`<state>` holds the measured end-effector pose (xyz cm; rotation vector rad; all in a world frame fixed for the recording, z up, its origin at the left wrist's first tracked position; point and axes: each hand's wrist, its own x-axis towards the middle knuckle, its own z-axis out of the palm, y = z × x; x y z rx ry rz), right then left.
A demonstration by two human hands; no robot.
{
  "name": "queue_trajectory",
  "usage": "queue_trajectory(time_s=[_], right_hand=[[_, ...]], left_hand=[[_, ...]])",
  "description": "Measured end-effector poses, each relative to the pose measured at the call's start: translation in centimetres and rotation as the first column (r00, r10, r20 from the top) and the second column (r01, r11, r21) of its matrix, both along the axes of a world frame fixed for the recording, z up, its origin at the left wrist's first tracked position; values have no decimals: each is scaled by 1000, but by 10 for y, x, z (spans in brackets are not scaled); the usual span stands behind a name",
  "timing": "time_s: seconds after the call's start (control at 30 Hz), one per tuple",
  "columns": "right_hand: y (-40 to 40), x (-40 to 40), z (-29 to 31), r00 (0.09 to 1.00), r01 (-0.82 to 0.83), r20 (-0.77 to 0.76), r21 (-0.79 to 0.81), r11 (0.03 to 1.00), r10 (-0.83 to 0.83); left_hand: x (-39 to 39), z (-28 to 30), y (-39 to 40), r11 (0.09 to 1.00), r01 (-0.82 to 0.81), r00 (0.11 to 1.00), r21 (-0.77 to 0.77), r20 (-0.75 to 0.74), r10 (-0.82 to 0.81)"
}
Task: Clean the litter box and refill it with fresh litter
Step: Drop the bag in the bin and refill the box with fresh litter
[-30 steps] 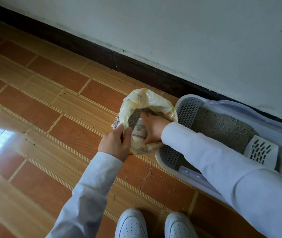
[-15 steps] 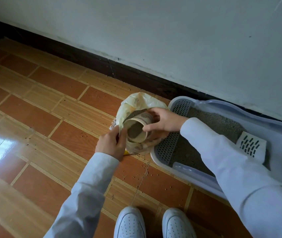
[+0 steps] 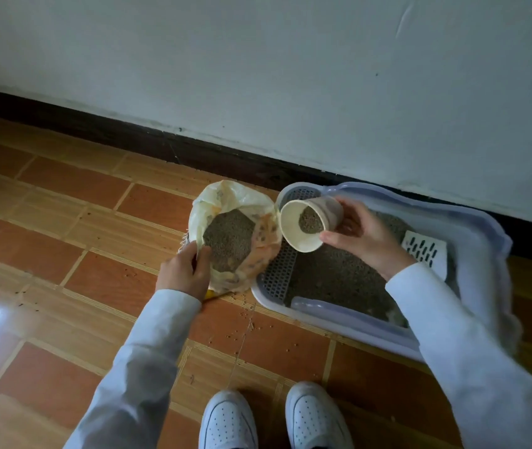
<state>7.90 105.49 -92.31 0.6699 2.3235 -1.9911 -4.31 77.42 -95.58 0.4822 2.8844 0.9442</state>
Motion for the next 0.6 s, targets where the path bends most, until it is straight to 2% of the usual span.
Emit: queue_trajectory(time_s=[0.13, 0.23, 0.33, 0.6], right_hand=[[21, 29, -12, 978, 208, -38, 208, 956, -205], [30, 44, -15, 984, 173, -8, 326, 929, -181], [32, 51, -15, 982, 188, -58, 421, 887, -181], [35, 54, -3, 993, 122, -56, 508, 853, -108]], left_hand=[[-1, 1, 5, 999, -1, 1000, -41, 30, 2], [0, 0, 8, 999, -8, 999, -42, 50, 10], [2, 3, 11, 999, -25, 999, -37, 41, 26], [5, 6, 14, 999, -38, 998, -35, 50, 40]])
